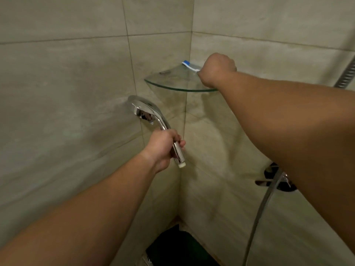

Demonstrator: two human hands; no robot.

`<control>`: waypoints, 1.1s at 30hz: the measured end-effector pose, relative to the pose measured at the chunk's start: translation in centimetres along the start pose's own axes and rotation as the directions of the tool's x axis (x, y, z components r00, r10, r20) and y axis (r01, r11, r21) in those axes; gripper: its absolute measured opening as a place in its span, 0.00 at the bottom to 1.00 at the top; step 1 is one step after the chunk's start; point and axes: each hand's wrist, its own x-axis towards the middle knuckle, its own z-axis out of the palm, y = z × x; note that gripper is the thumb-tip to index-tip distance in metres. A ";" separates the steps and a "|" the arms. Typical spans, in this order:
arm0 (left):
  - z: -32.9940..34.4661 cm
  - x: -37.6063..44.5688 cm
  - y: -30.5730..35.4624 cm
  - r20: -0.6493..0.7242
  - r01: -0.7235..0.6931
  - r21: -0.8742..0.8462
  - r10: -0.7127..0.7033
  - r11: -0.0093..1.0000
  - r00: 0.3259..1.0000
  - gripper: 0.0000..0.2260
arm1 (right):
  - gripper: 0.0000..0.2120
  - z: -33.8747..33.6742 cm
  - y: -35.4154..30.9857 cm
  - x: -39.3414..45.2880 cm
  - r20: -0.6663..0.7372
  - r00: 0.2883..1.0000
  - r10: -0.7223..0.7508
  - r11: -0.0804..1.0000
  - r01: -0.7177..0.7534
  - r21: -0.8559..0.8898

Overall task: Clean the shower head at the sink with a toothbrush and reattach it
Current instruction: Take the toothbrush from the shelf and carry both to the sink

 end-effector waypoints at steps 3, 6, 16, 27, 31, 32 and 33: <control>0.8 -0.5 0.5 -0.046 -0.026 -0.002 0.026 1.000 0.999 0.11 | 0.12 -0.1 0.4 0.9 0.050 0.998 -0.042 0.998 0.044 -0.035; 1.0 -0.9 0.7 -0.091 -0.055 0.035 0.058 0.998 0.994 0.12 | 0.10 -0.2 0.9 1.3 0.077 0.992 -0.097 0.992 0.103 -0.068; -1.1 -3.0 0.7 -0.210 -0.099 0.110 0.120 0.989 0.970 0.10 | 0.05 -2.7 -0.2 -1.1 0.005 0.991 -0.132 0.983 0.131 0.127; -7.2 -9.7 2.0 -0.327 -0.200 0.134 0.234 0.971 0.916 0.11 | 0.12 -2.1 -6.4 -10.7 -0.076 0.952 -0.297 0.902 0.305 0.305; -11.7 -13.9 2.2 -0.406 -0.239 0.126 0.270 0.963 0.873 0.11 | 0.12 -0.7 -10.6 -15.6 -0.031 0.943 -0.331 0.853 0.313 0.418; -12.9 -14.8 2.2 -0.427 -0.245 0.125 0.275 0.961 0.862 0.11 | 0.11 -0.3 -11.6 -16.8 -0.024 0.938 -0.346 0.837 0.320 0.445; -13.9 -15.9 2.1 -0.445 -0.249 0.126 0.279 0.960 0.851 0.11 | 0.10 0.1 -12.4 -18.1 -0.019 0.932 -0.362 0.820 0.328 0.468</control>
